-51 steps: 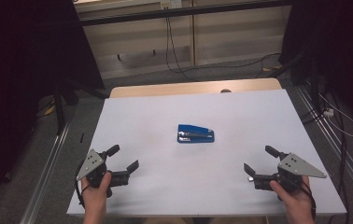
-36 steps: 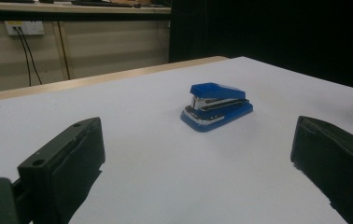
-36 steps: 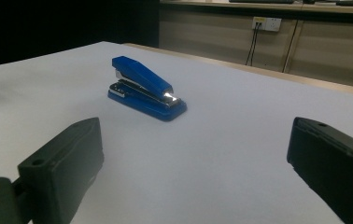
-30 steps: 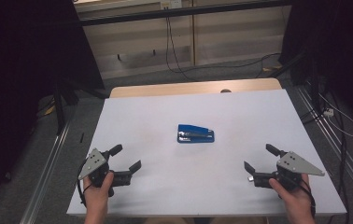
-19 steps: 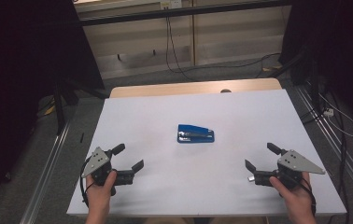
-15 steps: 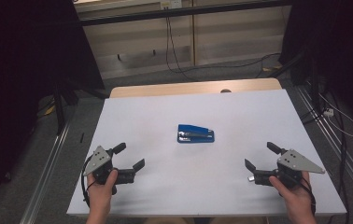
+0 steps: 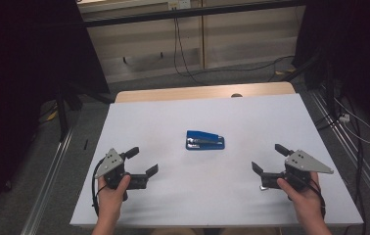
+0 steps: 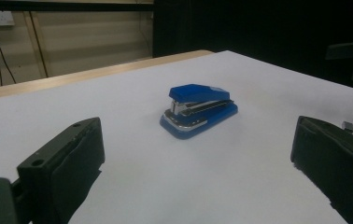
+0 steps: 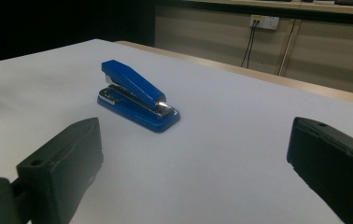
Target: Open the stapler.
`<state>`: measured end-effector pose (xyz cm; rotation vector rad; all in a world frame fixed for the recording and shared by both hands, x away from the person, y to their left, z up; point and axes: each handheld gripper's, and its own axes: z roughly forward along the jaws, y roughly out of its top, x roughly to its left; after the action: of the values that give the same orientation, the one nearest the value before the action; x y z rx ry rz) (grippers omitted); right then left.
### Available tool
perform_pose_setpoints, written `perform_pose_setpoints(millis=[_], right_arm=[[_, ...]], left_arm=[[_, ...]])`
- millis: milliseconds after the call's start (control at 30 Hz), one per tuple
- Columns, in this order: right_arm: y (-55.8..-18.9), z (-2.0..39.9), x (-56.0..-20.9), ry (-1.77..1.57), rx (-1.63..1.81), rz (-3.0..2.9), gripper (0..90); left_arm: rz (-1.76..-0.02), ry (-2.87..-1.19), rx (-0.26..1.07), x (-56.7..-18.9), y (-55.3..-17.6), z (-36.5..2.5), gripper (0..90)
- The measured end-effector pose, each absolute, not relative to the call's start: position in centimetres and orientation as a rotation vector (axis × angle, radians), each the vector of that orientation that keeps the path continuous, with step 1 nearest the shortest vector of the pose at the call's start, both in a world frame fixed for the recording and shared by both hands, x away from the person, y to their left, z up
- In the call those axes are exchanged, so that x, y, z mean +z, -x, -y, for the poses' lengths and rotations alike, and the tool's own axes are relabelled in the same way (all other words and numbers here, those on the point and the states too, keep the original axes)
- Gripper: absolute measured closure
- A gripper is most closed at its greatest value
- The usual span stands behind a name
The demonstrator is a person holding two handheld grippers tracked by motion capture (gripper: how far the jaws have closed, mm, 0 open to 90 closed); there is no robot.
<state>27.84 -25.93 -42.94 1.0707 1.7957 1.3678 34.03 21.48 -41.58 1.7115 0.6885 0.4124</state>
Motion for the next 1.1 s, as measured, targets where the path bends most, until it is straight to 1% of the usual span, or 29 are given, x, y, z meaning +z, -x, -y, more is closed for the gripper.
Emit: perform_pose_setpoints(millis=[400,667,833,1000,1033,1100], right_arm=[[-29.4,26.1,-42.4,-1.085,1.381,-1.789,2.7],[-29.9,26.2,-42.2,-1.103,1.383,-1.78,2.6],[-30.1,25.8,-42.3,-1.103,1.387,-1.788,2.5],[-30.4,25.6,-42.2,-1.104,1.39,-1.79,2.3],[-30.5,25.4,-42.2,-1.1,1.39,-1.797,2.3],[-30.6,25.3,-42.3,-1.094,1.391,-1.805,2.3]], left_arm=[[-0.659,-1.748,0.369,-41.6,-35.0,-19.6,3.1],[-0.662,-1.738,0.352,-41.5,-35.5,-18.7,2.8],[-0.674,-1.761,0.325,-41.5,-36.1,-18.1,2.8],[-0.683,-1.765,0.325,-41.6,-36.3,-17.9,2.7],[-0.695,-1.789,0.346,-41.8,-36.5,-17.7,2.7],[-0.688,-1.795,0.339,-41.8,-36.7,-17.4,2.7]])
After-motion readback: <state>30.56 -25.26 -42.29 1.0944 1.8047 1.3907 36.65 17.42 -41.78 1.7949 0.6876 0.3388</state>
